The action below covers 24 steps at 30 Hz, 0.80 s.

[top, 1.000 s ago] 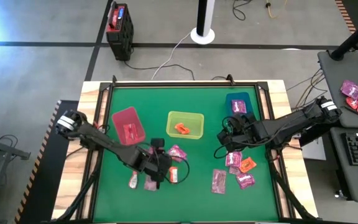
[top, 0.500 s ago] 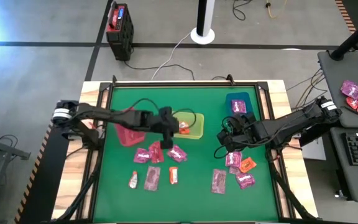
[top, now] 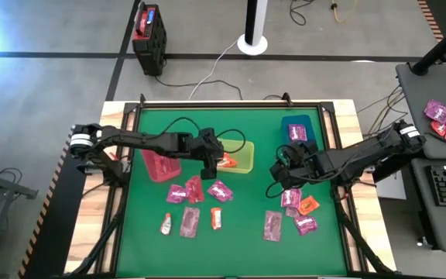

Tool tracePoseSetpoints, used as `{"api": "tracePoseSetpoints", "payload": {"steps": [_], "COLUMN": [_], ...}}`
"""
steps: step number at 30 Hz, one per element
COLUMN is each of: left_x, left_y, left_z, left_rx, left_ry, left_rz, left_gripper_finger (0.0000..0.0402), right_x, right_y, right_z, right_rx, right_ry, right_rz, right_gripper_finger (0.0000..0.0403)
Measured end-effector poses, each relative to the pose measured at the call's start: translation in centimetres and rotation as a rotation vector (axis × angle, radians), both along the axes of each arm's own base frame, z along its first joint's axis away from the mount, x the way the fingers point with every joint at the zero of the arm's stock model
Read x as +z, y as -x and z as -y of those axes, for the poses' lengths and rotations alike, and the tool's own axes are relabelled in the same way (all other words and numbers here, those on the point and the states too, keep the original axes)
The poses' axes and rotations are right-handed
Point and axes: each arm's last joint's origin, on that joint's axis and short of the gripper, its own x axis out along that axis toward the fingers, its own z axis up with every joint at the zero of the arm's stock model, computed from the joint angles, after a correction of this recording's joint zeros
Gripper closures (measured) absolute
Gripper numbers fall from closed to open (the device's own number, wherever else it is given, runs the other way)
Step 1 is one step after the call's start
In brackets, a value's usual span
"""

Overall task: Sort candy by brand, put in halloween buckets
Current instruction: Put the red candy into the red bin

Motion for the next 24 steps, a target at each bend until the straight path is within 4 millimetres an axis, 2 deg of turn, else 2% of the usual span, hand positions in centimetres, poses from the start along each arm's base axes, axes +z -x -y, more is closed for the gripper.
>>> {"api": "tracePoseSetpoints", "payload": {"steps": [4, 9, 13, 17, 21, 24], "left_x": [0.3, 1.4, 2.7, 3.9, 5.1, 5.2], "left_y": [0.1, 0.5, 1.0, 1.7, 2.9, 3.9], "left_z": [0.3, 1.8, 4.0, 6.7, 9.1, 10.2], "left_rx": [-0.034, -0.073, -0.13, -0.206, -0.232, -0.237], "left_ry": [0.003, 0.039, 0.05, 0.049, 0.021, 0.023], "left_rz": [0.006, 0.049, 0.119, 0.228, 0.369, 0.431], "left_gripper_finger": [0.0244, 0.024, 0.0239, 0.0239, 0.0239, 0.0239], "right_x": [0.0, 0.3, 0.3, -1.1, -3.6, -5.6], "right_y": [-0.4, -1.7, -2.4, -2.6, -2.9, -3.0], "right_z": [-0.3, -2.3, -4.5, -6.6, -8.7, -10.0], "right_rx": [0.102, 0.499, 0.737, 0.765, 0.762, 0.767], "right_ry": [-0.007, -0.161, -0.272, -0.317, -0.339, -0.35], "right_rz": [-0.04, -0.069, -0.034, -0.077, -0.166, -0.244], "right_gripper_finger": [0.0123, 0.0135, 0.0149, 0.016, 0.0163, 0.0159]}}
